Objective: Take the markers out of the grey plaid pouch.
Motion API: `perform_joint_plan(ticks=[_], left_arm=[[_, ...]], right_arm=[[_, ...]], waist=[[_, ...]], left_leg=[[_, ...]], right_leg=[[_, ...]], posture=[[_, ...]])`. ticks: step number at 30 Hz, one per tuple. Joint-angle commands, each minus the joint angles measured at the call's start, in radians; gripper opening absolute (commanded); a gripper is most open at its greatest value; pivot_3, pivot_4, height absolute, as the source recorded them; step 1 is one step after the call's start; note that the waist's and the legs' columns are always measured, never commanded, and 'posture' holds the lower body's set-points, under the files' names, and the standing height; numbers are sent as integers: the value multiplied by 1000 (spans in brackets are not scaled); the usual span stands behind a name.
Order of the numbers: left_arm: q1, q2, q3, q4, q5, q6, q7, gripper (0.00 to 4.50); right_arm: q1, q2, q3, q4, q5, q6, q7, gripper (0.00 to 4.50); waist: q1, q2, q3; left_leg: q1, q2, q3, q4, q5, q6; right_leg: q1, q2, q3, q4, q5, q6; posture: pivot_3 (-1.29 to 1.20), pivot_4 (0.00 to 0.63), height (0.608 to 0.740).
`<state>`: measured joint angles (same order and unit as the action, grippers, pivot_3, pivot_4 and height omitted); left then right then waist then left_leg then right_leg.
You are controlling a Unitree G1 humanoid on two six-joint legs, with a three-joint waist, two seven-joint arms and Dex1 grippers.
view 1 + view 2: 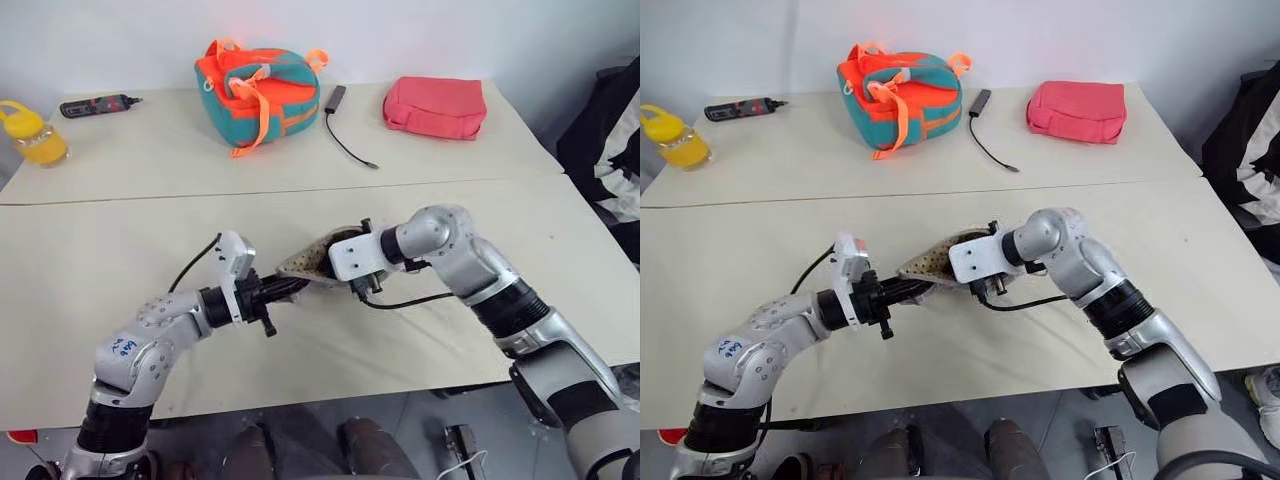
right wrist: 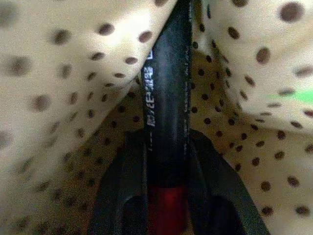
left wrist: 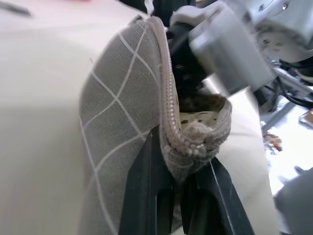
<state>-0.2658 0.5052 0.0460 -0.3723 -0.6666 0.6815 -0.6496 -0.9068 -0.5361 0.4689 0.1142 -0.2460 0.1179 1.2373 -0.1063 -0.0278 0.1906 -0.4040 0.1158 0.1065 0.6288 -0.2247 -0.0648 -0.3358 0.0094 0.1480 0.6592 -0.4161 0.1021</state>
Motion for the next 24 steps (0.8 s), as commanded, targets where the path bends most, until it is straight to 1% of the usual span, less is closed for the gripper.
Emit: perform_joint_plan(ticks=[1, 6, 9, 13, 18, 21, 24], left_arm=[[-16, 25, 49, 41, 55, -60, 13, 0], [-49, 43, 27, 82, 124, -134, 10, 0], [-44, 38, 10, 82, 136, -142, 5, 0], [-33, 35, 6, 76, 155, -158, 6, 0], [-43, 33, 30, 106, 177, -190, 24, 0], [-51, 37, 40, 139, 223, -226, 49, 0], [-71, 42, 47, 183, 297, -296, 84, 0]], right_arm=[[-41, -11, -113, -112, 110, 71, 20, 637], [-29, -6, -150, -126, 151, 101, 1, 637], [-35, 6, -168, -115, 163, 104, -35, 637], [-48, 9, -196, -116, 209, 138, -38, 637], [-27, -30, -196, -127, 226, 159, -13, 637], [-32, -34, -220, -142, 269, 194, -8, 637], [-27, -70, -218, -121, 254, 178, -5, 637]], waist=[[1, 0, 0], [0, 0, 0], [-1, 0, 0], [-1, 0, 0], [-1, 0, 0], [-1, 0, 0], [-2, 0, 0]], left_leg=[[0, 0, 0, 0, 0, 0], [0, 0, 1, -1, 0, 0], [0, 0, 1, -1, 0, 0], [-1, 0, 2, -2, 0, 0], [-1, 0, 2, -2, 0, 0], [-1, 0, 2, -1, 0, 0], [-1, 0, 2, -2, 0, 0]], right_leg=[[0, 0, 0, 0, 0, 0], [-1, 0, 0, -1, 0, 0], [-2, 0, 0, -1, 0, 0], [-2, 0, 1, -1, 0, 0], [-2, 0, 1, -1, 0, 0], [-2, 0, 1, -1, 0, 0], [-3, 0, 1, -1, 0, 0]], posture=[[0, 150, 740], [0, 150, 740], [0, 150, 740], [0, 150, 740], [0, 150, 740], [0, 150, 740], [0, 150, 740]])
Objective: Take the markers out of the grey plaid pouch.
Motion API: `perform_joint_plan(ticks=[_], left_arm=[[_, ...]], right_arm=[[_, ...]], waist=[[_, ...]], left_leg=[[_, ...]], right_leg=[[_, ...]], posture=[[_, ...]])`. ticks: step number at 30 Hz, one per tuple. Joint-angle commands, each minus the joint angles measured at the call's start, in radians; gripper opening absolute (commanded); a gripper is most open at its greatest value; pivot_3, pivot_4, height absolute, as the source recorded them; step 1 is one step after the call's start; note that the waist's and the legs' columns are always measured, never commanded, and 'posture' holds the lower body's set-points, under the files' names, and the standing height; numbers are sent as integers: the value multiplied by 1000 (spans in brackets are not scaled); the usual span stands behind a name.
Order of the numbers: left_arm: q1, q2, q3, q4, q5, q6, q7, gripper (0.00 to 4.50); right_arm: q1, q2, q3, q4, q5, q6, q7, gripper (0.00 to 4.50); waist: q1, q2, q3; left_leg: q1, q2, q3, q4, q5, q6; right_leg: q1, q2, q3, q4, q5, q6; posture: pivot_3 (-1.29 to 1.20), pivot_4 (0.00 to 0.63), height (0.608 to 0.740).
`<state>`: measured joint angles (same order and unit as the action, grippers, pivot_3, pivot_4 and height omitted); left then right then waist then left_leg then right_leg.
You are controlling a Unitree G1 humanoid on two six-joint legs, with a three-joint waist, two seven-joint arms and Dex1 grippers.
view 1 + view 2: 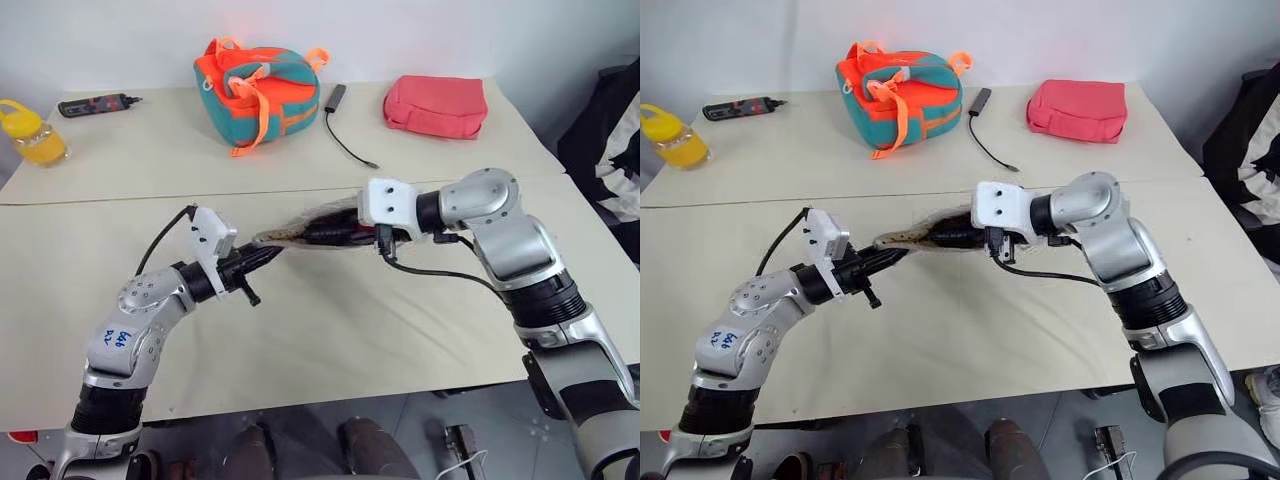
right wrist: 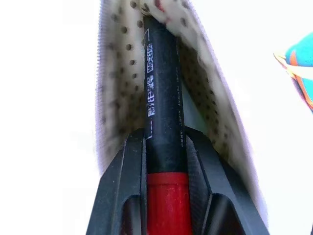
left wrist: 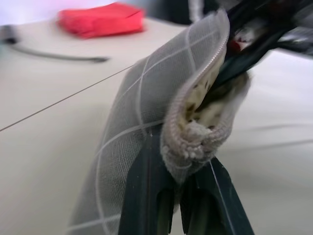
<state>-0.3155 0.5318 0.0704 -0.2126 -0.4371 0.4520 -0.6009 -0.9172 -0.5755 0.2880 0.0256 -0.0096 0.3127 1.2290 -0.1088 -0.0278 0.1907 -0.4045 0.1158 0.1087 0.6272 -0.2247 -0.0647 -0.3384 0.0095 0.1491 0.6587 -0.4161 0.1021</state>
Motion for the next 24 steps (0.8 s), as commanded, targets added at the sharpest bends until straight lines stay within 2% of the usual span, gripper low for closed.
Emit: perform_joint_plan(ticks=[1, 8, 13, 17, 23, 24], left_arm=[[-26, 21, 19, 37, 92, -87, 38, 0], [-25, -4, 64, 46, 60, -77, 29, 0], [-6, 4, 131, 18, -23, -29, -5, 0], [-12, 7, 139, 12, -42, -3, -16, 0], [-17, -10, 125, -18, -63, 20, -12, 0], [-15, -12, 124, -25, -68, 25, -14, 0]], right_arm=[[-13, -37, -38, -26, 18, -18, 1, 637], [36, -85, -73, 1, 51, 4, 1, 637], [124, -164, -53, 164, -46, -134, -84, 637], [171, -152, -8, 252, -124, -254, -160, 637], [174, -95, -25, 373, -128, -273, -229, 637], [174, -84, -37, 378, -109, -262, -229, 1372]], waist=[[0, 0, 0], [2, -1, 0], [8, -1, 1], [7, -2, 1], [-2, -2, 1], [-2, -2, 1]], left_leg=[[0, 0, 0, 0, 0, 0], [0, 0, 8, -1, 0, 0], [0, 0, 9, -1, 0, 0], [0, 0, 10, 0, 0, 0], [0, 1, 11, 1, 0, 0], [0, 1, 11, 1, 0, 0]], right_leg=[[0, 0, 0, 0, 0, 0], [0, -1, 0, 0, 0, 0], [0, -1, 0, -1, 0, 0], [0, -1, 1, -1, 0, 0], [0, 0, 2, -1, 0, 0], [0, 0, 2, -1, 0, 0]], posture=[[0, 150, 740], [0, 150, 740], [0, 150, 740], [0, 150, 740], [0, 150, 740], [0, 150, 740]])
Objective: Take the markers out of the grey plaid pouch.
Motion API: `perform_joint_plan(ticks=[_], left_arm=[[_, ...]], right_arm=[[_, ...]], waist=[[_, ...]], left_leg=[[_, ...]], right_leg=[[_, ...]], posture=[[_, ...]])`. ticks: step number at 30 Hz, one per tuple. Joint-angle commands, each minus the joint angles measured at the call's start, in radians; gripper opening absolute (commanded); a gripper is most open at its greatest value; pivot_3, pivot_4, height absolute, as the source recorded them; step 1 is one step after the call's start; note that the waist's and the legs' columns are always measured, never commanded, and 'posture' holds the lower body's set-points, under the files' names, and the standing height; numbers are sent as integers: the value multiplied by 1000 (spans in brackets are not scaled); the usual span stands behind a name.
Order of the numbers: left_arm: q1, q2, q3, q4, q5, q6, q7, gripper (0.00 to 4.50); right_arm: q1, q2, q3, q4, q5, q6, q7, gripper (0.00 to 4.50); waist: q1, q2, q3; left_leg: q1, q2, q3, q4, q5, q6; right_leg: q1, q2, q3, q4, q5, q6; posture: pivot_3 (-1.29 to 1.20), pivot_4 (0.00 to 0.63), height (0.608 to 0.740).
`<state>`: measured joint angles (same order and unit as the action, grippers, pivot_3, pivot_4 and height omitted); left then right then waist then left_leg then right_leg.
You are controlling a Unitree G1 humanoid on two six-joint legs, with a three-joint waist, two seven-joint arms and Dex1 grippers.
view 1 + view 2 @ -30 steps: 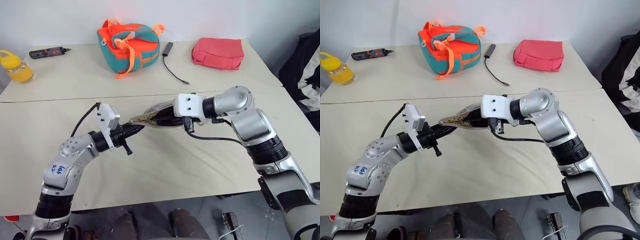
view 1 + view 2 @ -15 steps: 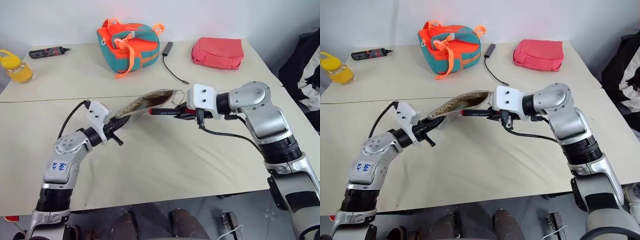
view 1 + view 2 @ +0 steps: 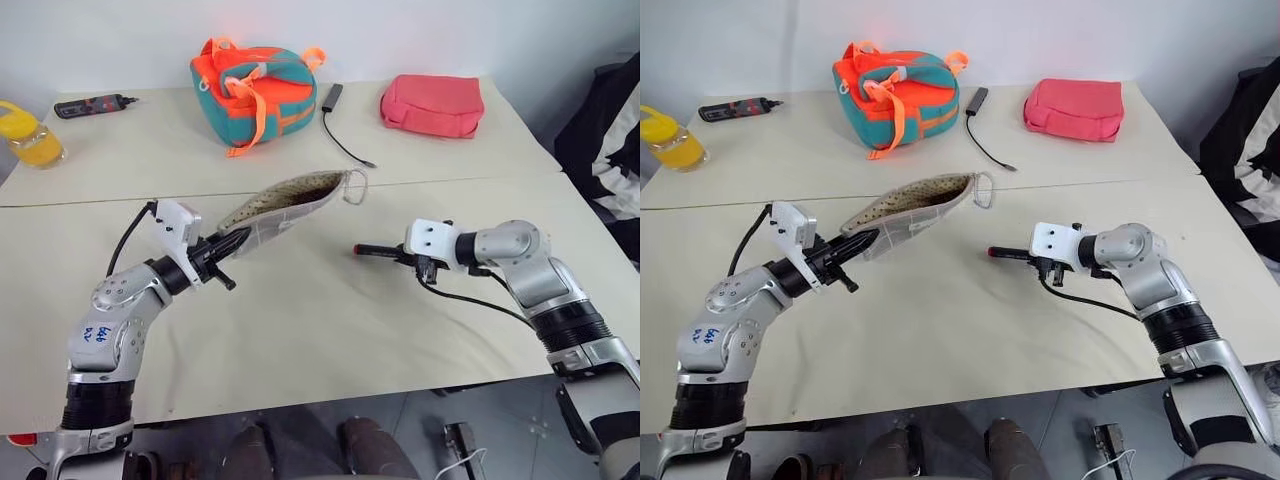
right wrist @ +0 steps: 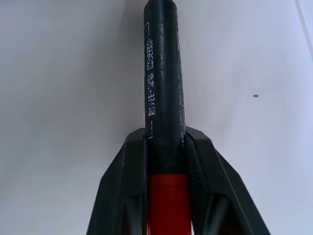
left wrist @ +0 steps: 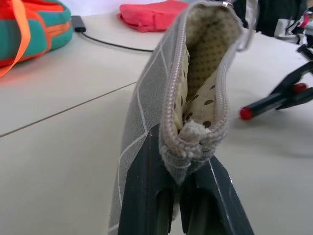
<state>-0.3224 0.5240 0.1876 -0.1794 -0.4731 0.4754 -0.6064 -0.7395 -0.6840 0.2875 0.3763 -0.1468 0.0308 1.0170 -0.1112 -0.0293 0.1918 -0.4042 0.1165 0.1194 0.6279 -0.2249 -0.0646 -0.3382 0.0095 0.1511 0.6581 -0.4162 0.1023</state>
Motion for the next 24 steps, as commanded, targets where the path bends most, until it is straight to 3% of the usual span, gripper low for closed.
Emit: perform_joint_plan(ticks=[1, 6, 11, 16, 20, 24], left_arm=[[-4, -5, 6, -65, -35, 6, -8, 0], [6, 1, 2, -74, -33, 12, -12, 0], [4, 5, 5, -70, -38, 18, -22, 0], [-5, 11, 0, -89, -72, 62, -46, 0], [4, 46, -26, -145, -119, 149, -92, 0], [-19, 58, -37, -192, -155, 222, -79, 0]], right_arm=[[-5, 25, -36, 28, 27, 23, -11, 1603], [1, 6, -48, -35, 45, 64, 52, 3229], [-31, 38, -144, -250, 267, 251, 157, 3229], [-107, 100, -198, -420, 437, 423, 145, 3229], [-167, 150, -189, -482, 490, 477, 120, 2302], [-191, 174, -155, -470, 467, 462, 91, 795]], waist=[[0, 0, 0], [1, 0, 0], [1, 1, 0], [2, 1, 0], [4, 0, 0], [13, 0, 1]], left_leg=[[0, 0, 0, 0, 0, 0], [0, 0, -1, 0, 0, 0], [0, 0, 0, -1, 0, 0], [0, 0, -2, -1, 0, 0], [-1, 0, -3, -1, -1, -1], [-2, 0, -3, -1, -1, -1]], right_leg=[[0, 0, 0, 0, 0, 0], [0, 0, -1, 0, 0, 0], [-1, 0, -1, 1, 0, 0], [-1, 0, -1, 2, 0, 0], [-1, 0, -3, 2, 0, 0], [-1, -1, -3, 1, 0, 1]], posture=[[0, 150, 740], [0, 150, 740], [0, 150, 740], [0, 150, 740], [0, 150, 740], [0, 150, 740]])
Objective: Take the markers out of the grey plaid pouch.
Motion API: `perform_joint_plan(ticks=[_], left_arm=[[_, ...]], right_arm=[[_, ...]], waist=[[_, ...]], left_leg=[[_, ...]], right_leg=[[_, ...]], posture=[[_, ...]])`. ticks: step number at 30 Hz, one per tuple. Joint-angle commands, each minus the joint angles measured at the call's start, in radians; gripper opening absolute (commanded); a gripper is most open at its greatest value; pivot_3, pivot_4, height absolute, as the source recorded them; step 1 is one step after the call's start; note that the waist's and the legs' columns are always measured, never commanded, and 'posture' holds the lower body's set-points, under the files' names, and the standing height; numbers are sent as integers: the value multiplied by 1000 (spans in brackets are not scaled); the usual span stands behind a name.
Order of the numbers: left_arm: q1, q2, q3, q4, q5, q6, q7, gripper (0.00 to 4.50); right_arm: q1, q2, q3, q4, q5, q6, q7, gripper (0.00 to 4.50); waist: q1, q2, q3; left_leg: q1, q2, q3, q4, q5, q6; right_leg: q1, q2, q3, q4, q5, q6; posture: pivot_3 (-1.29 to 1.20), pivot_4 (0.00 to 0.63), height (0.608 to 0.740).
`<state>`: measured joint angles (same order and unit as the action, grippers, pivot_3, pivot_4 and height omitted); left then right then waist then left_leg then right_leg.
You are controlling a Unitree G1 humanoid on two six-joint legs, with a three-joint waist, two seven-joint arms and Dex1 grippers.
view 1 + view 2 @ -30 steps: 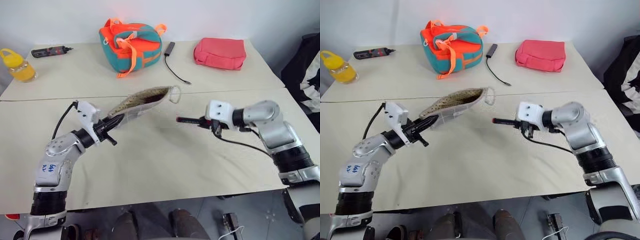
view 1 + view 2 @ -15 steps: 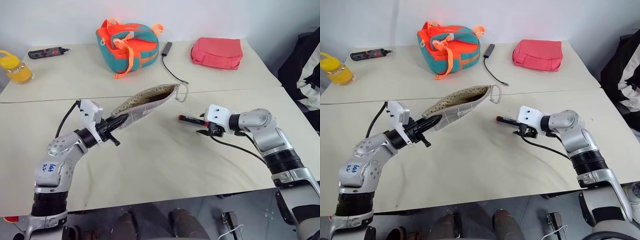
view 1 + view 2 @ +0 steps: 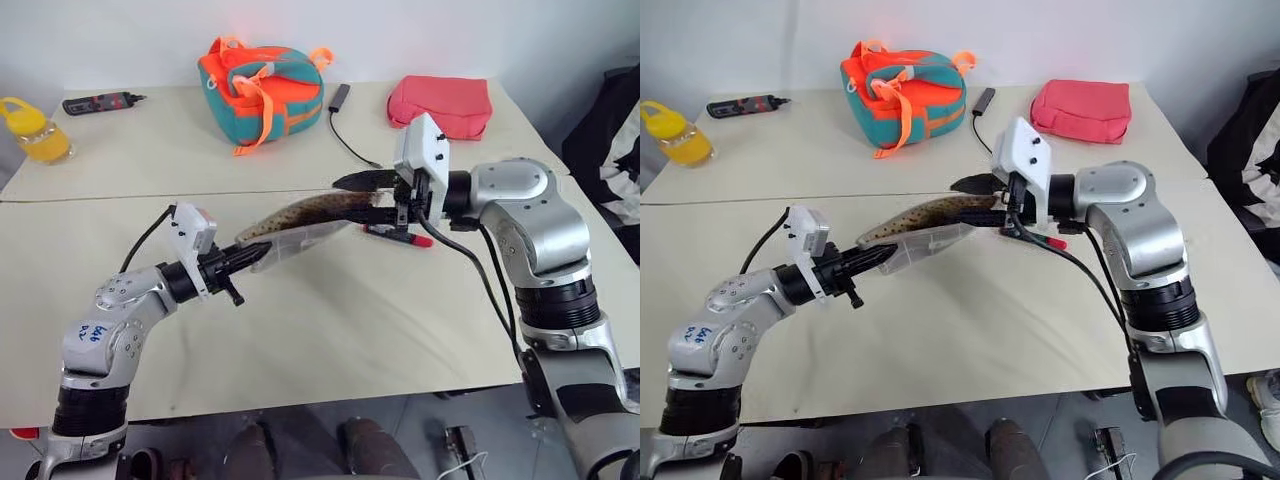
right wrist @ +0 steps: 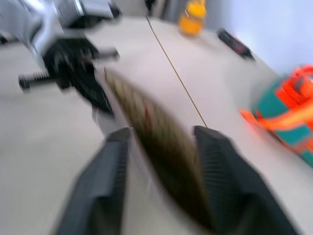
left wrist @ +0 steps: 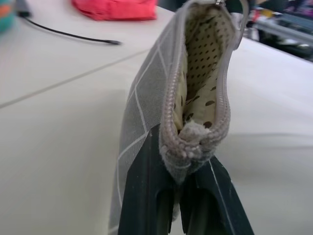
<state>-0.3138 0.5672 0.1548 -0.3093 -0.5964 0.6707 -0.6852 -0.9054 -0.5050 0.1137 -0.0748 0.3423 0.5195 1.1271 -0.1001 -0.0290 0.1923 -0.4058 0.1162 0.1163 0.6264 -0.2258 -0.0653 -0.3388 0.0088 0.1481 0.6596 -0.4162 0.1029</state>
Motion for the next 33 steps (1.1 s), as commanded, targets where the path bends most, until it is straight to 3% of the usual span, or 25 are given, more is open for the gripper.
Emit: perform_joint_plan(ticks=[1, 2, 3, 13, 20, 25, 33], left_arm=[[-36, 16, -10, -70, -30, 35, 7, 0], [-42, 15, -14, -76, -30, 43, 12, 0], [-46, 13, -18, -84, -32, 50, 15, 0], [-46, -5, -6, -125, -134, 167, 21, 0], [-115, -2, 41, -117, -379, 424, 67, 0], [-90, 21, 39, -39, -318, 398, 76, 0], [-39, 14, -24, -6, -169, 263, 94, 0]], right_arm=[[-17, -14, 64, -6, -77, -78, -16, 469], [-8, -26, 104, 5, -128, -130, -11, 105], [6, -45, 153, 22, -190, -202, -1, 45], [-15, -59, 307, 170, -461, -450, -31, 45], [-77, -56, 312, 134, -473, -330, 60, 45], [-86, -82, 339, 104, -476, -285, 149, 45], [-54, 34, 434, 261, -618, -412, -7, 45]], waist=[[3, 0, 0], [3, 0, 0], [3, 0, 0], [-3, 0, 0], [0, -1, 1], [1, -1, 1], [-10, -1, 1]], left_leg=[[0, 0, 0, 0, 0, 0], [0, 0, 0, 1, 0, 0], [0, 0, 0, 1, 0, 0], [0, 0, 1, 1, 0, 0], [0, 0, -8, 2, 0, 0], [1, 0, -9, 3, 0, 0], [1, 0, -9, 3, 0, 0]], right_leg=[[0, 0, 0, 0, 0, 0], [0, 0, 0, 0, 0, 0], [0, 0, 0, 0, 0, 0], [-2, 1, 2, 0, 0, 0], [-1, 0, 1, 1, 0, 0], [0, 0, 0, 0, 0, 0], [0, 0, 0, 0, 0, 0]], posture=[[0, 150, 740], [0, 150, 740], [0, 150, 740], [0, 150, 740], [0, 150, 740], [0, 150, 740], [0, 150, 740]])
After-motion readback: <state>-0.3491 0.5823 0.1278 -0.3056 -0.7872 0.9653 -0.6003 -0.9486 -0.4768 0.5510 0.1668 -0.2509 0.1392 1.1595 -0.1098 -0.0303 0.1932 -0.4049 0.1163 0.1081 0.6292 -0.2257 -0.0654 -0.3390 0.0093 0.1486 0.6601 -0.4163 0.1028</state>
